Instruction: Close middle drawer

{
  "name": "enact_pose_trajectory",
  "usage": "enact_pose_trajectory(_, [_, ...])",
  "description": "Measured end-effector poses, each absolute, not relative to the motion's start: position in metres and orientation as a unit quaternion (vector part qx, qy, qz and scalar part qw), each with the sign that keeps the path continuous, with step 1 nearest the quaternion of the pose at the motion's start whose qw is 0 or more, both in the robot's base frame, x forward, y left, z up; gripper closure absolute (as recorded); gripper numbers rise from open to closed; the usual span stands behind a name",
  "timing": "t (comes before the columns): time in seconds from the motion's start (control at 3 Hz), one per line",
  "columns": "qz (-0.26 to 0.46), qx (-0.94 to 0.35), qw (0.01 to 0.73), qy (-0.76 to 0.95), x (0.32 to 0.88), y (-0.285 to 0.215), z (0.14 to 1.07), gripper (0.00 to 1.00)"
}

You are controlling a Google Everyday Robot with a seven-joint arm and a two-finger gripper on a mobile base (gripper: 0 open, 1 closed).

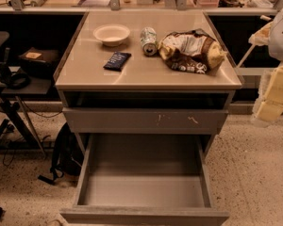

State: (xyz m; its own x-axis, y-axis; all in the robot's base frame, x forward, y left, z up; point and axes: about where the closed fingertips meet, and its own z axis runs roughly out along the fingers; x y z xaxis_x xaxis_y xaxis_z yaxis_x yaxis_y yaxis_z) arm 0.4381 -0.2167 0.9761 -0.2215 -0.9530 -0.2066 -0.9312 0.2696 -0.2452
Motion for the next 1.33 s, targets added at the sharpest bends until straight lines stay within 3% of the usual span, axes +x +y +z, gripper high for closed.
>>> enact_pose_trajectory(0.67, [-0.015,-0.615,0.2,0.762,0.407,-0.205,0.944,0.0])
enact_pose_trajectory(1.33, [0.021,-0.614,0.243,0.751,0.367,-0.167,0.829,0.0])
